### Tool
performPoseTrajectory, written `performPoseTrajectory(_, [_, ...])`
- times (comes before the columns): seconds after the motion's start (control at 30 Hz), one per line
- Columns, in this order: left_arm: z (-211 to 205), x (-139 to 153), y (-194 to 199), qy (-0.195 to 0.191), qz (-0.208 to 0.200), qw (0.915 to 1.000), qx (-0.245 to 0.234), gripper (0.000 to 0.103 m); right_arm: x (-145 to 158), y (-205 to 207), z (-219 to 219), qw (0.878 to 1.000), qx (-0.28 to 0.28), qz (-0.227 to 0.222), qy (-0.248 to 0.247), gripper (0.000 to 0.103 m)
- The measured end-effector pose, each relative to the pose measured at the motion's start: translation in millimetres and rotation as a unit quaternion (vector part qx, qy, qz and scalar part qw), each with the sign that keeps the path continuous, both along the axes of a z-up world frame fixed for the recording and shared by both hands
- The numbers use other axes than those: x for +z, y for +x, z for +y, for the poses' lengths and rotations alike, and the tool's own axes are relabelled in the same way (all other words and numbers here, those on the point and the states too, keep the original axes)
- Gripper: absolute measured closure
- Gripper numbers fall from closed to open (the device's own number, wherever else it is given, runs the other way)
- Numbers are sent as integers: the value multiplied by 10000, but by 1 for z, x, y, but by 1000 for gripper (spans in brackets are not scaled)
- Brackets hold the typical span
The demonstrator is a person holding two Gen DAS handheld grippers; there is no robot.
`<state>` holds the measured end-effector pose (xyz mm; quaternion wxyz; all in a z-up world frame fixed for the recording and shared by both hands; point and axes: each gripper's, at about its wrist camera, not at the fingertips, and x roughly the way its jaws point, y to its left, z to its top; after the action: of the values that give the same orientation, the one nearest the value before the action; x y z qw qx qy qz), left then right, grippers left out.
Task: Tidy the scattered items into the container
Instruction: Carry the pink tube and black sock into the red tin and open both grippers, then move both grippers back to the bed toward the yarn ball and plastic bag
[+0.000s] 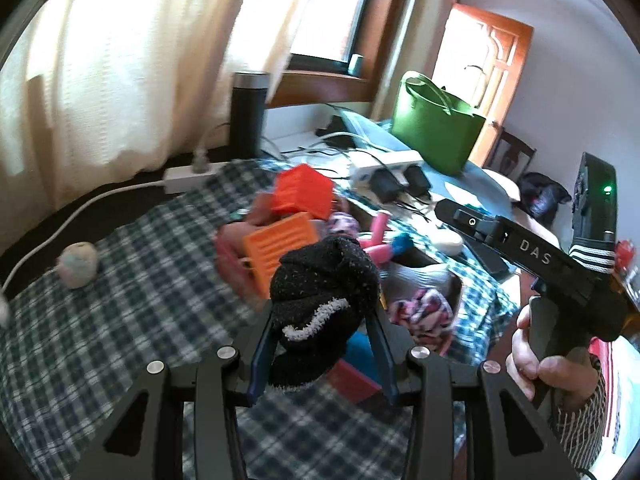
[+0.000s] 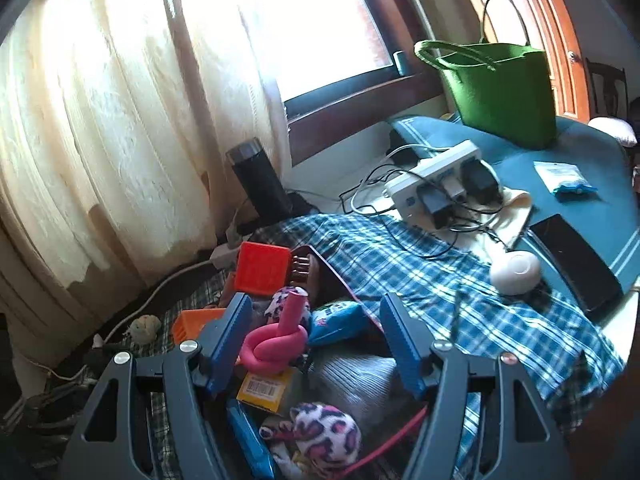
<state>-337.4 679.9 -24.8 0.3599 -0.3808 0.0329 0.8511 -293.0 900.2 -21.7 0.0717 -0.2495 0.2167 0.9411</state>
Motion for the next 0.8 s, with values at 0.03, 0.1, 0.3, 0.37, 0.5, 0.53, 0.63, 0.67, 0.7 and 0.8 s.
performPoseTrajectory(0.03, [6,-1,2,-6,-6,10000,-57,58,1,4,1,10000,-20,25,-9,33])
performPoseTrajectory(0.1, [17,-4,4,-35,-18,9999,-150,58,3,11,3,10000,-41,54,-12,33])
performPoseTrajectory(0.3, [45,-19,6,-145,-102,9990,-408,58,2,20,9,9999,-99,60,-55,33])
performPoseTrajectory(0.37, [53,-26,4,-236,-124,9985,-487,57,0,22,11,9999,-125,46,-96,33])
performPoseTrajectory(0.5, [57,-38,-1,-329,-317,9978,-480,54,-3,24,14,9998,-160,21,-151,33])
performPoseTrajectory(0.53, [56,-40,-3,-319,-355,9978,-458,49,-3,25,15,9997,-167,17,-155,33])
performPoseTrajectory(0.63, [49,-38,-5,-203,-363,9986,-323,25,-3,26,15,9997,-179,18,-162,33])
performPoseTrajectory(0.67, [46,-36,-5,-146,-347,9989,-281,20,-3,26,14,9997,-176,20,-164,33])
performPoseTrajectory(0.7, [43,-33,-5,-97,-336,9991,-245,20,-3,26,14,9997,-169,26,-164,33])
performPoseTrajectory(0.8, [36,-29,-5,-45,-331,9992,-217,20,-1,27,11,9997,-160,49,-154,33])
